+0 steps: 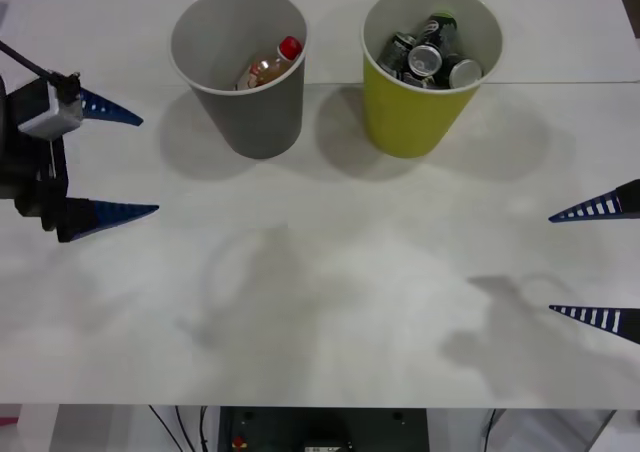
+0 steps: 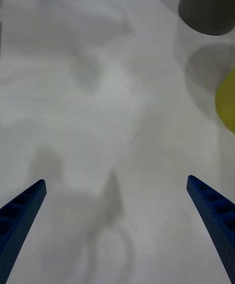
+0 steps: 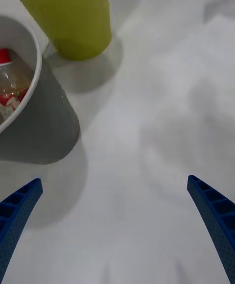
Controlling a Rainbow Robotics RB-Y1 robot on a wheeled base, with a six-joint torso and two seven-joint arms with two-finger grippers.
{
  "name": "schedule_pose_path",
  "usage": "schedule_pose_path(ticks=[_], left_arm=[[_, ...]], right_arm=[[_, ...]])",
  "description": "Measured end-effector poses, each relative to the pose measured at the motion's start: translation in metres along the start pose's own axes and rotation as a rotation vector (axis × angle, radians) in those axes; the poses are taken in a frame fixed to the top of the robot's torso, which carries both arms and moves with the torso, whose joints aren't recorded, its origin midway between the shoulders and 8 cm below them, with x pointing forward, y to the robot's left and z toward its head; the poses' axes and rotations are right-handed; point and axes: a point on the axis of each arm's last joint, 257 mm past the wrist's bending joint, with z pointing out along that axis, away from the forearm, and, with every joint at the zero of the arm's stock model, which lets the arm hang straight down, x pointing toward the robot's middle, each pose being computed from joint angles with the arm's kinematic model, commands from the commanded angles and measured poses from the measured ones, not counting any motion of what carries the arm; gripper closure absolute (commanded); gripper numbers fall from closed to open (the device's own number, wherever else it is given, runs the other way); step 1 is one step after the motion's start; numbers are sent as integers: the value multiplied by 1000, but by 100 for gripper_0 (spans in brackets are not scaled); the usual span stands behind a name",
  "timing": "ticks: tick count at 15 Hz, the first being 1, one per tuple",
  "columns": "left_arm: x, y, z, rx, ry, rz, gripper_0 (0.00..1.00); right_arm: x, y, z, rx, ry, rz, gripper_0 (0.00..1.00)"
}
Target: Put the can into the green bin and the plastic bottle into the gray bin
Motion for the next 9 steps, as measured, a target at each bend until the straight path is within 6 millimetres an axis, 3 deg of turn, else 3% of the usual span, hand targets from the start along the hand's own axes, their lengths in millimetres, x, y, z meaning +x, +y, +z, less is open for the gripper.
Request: schedule_pose_path(ticks=[4, 9], left_arm=[[29, -35, -16, 44, 36, 86, 0], [42, -68, -17, 41, -31, 72, 0]], right_arm=[[0, 0, 0, 0, 0, 0, 0], [0, 0, 0, 0, 0, 0, 0]])
